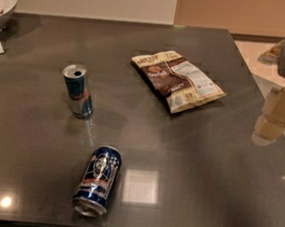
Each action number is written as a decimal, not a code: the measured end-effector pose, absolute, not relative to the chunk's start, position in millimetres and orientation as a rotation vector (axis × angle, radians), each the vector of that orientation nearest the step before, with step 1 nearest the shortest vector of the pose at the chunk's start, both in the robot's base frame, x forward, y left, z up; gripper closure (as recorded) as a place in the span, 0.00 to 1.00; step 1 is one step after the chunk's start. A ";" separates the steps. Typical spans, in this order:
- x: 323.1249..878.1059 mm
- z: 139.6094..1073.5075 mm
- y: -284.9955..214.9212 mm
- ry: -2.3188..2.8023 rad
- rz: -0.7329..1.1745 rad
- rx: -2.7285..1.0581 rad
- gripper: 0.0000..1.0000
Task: Place pepsi can upright
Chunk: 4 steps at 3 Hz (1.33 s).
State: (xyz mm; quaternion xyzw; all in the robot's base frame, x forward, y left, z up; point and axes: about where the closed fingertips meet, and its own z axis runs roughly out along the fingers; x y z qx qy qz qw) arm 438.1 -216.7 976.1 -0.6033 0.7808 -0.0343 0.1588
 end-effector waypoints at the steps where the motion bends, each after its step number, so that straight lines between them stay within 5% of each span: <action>1: 438.1 976.1 -216.7 2.232 -0.098 -1.725 0.00; 4: 475.5 976.8 -168.2 2.269 0.010 -1.705 0.00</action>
Offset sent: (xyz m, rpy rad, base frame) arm 0.0084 0.0080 -0.0016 -0.0052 0.0638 -0.0130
